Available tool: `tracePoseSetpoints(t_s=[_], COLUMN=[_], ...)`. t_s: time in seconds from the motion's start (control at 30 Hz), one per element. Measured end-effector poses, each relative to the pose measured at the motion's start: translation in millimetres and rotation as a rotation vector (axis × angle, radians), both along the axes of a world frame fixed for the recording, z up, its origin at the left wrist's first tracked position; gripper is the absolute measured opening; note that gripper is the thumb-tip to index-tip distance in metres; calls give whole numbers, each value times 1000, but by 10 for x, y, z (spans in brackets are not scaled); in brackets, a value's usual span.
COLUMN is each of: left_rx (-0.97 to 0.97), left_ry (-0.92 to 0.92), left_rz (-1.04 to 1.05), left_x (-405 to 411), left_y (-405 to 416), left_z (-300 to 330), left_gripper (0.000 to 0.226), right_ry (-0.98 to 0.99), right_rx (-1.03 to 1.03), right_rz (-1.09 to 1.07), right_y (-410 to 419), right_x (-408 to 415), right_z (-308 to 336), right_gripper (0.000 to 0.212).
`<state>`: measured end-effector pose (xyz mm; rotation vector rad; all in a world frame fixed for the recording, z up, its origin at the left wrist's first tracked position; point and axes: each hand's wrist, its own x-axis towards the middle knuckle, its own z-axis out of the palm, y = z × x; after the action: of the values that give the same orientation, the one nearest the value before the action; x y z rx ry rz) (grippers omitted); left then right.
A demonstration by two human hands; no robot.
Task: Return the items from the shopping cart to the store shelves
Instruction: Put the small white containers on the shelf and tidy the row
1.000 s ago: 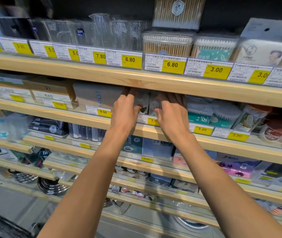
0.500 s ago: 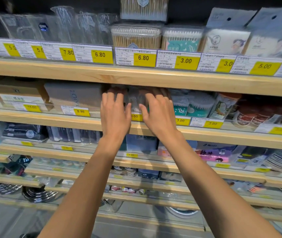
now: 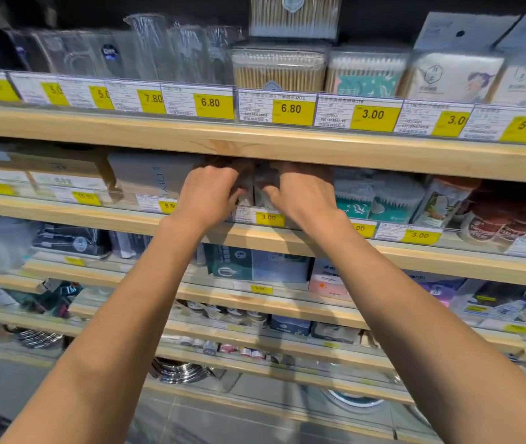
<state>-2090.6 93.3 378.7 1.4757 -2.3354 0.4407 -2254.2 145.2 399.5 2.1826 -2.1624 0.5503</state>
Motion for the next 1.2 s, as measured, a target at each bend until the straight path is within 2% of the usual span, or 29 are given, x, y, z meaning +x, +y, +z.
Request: tracePoseSetpoints(t_s=[0.1,0.23,0.43,0.5,0.63,0.7,0.77,0.87,0.93,1.0,1.1,1.2], left_rx=[87,162,47,25,11,20,54,113,118,98,167,259], left_ry=[62,156,305,284,261,261,239,208,212,283,503,672], left_rz=[-64,-86,-181,-157,-89,-64,-44,-36,-42,-87,-203,-288], left_x=[140,213,228,208,200,214,232,240,219,195,212,266], left_y=[-64,-48,122,155,192,202,198,193,204,239,277,314], left_z=[34,16,-122,-146,-137,-123,-109,-100,-102,-101,-98,-86], left_gripper=[44,46,48,44,32,29,37,62,68,65,63,70], right_ry=[-25,-6,31,23,83,119,85,38,1,-70,-169,-145], right_rx=[62,152,229,140,-176,-301,-408,-609,-707,-743,-698,-591], right_rz=[-8,-19,36,74,167,211,211,169,168,192,209,189], right_y=[-33,-57,-28,23,94,94,98,113,139,163,182,168], right_x=[14,29,-13,-44,-87,-104,-125,-158,-171,-178,-208,-263], right_z=[25,58,100,36,-177,-291,-413,-597,-660,-668,-639,-586], right_gripper=[44,48,48,42,38,44,46,45,45,46,53,61])
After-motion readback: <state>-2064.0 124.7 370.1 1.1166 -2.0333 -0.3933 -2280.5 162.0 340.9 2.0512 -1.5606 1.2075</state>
